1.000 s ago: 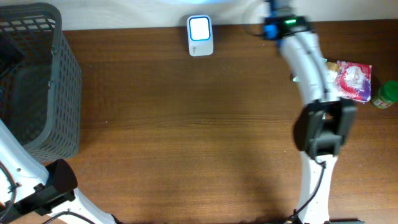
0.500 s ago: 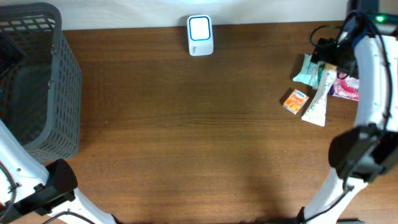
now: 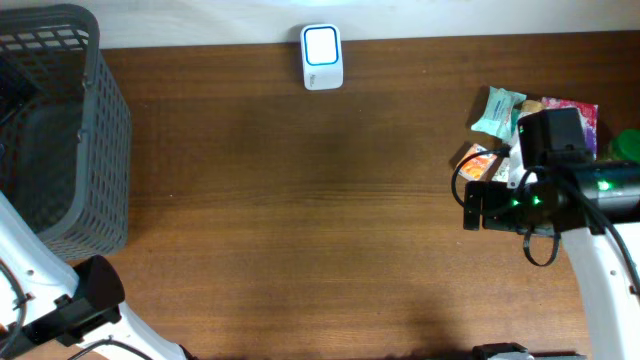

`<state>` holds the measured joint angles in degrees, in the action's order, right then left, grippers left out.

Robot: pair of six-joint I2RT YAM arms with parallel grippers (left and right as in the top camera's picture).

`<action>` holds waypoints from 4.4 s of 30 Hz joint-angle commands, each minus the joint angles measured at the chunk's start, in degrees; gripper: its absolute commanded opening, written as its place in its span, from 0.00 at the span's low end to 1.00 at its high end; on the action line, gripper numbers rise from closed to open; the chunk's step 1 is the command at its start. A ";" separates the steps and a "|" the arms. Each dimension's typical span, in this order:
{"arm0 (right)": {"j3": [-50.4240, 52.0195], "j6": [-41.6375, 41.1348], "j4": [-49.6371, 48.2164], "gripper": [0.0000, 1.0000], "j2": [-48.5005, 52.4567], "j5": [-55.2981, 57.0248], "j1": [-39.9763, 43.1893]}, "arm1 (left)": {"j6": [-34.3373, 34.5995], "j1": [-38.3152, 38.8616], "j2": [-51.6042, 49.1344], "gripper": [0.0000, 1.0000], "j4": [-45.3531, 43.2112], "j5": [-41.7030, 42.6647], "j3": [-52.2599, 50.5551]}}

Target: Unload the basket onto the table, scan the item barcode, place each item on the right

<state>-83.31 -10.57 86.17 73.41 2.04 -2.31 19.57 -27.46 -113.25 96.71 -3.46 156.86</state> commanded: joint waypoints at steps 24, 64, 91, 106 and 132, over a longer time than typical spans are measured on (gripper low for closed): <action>63.14 19.39 -65.51 0.99 -52.68 -7.85 1.86 | 0.35 -0.20 0.35 0.99 0.00 -0.28 0.15; 82.99 18.71 -81.81 0.99 -73.22 -4.59 -1.44 | 0.35 -0.37 0.35 0.99 0.00 -0.28 0.15; 82.99 18.71 -81.83 0.99 -73.22 -4.59 -1.44 | -20.31 26.16 42.91 0.99 -35.39 7.19 -49.62; 82.99 18.71 -81.83 0.99 -73.22 -4.59 -1.44 | -20.31 27.04 83.56 0.99 -115.34 8.17 -151.58; 82.99 18.71 -81.83 0.99 -73.22 -4.59 -1.44 | -23.06 26.93 112.98 0.99 -91.91 1.11 -156.39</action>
<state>-0.82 8.73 4.27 0.58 -2.85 -3.44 -1.61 -0.49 -0.84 4.34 -2.37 0.60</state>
